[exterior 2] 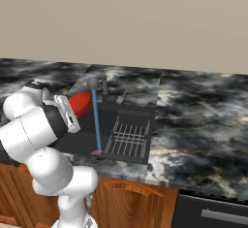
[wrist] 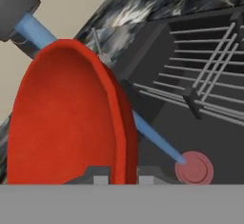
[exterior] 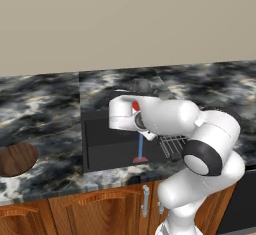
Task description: Rinse each bowl for a few seconds and place them down in the sink or on the counter.
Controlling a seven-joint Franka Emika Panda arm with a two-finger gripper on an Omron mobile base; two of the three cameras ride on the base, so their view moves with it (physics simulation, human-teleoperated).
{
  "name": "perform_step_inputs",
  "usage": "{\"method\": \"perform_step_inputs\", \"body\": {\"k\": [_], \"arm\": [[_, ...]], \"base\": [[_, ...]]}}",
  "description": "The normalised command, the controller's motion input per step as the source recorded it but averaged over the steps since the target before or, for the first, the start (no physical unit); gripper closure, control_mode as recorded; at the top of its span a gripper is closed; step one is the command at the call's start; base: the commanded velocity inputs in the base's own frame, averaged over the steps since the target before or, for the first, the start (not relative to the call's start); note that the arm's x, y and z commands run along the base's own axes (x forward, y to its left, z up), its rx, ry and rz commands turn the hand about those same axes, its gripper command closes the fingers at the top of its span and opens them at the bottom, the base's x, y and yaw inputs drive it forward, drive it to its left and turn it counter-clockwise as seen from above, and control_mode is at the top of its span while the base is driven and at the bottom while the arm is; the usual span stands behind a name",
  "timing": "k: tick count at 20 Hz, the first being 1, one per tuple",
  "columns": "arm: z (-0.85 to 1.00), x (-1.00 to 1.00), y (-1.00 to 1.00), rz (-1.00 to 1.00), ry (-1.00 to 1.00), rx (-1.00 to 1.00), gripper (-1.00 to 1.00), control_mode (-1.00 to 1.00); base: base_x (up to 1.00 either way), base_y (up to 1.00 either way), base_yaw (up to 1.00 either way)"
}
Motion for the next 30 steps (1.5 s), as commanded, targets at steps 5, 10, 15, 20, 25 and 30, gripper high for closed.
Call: {"method": "perform_step_inputs", "body": {"k": [5, 10, 15, 20, 25, 30], "arm": [[0.42, 0.00, 0.42, 0.06, 0.11, -0.05, 1.00, -1.00], [0.37, 0.01, 0.42, 0.07, 0.14, -0.01, 1.00, -1.00], [0.38, 0.00, 0.44, 0.07, 0.10, -0.04, 1.00, -1.00], [0.33, 0.06, 0.45, 0.04, 0.03, -0.10, 1.00, -1.00], [0.17, 0.15, 0.48, 0.00, 0.04, -0.12, 1.00, -1.00], [0.08, 0.17, 0.50, 0.00, 0.07, -0.11, 1.00, -1.00]], "base": [[0.00, 0.00, 0.00], [0.00, 0.00, 0.00], [0.00, 0.00, 0.00], [0.00, 0.00, 0.00], [0.00, 0.00, 0.00], [0.00, 0.00, 0.00]]}}
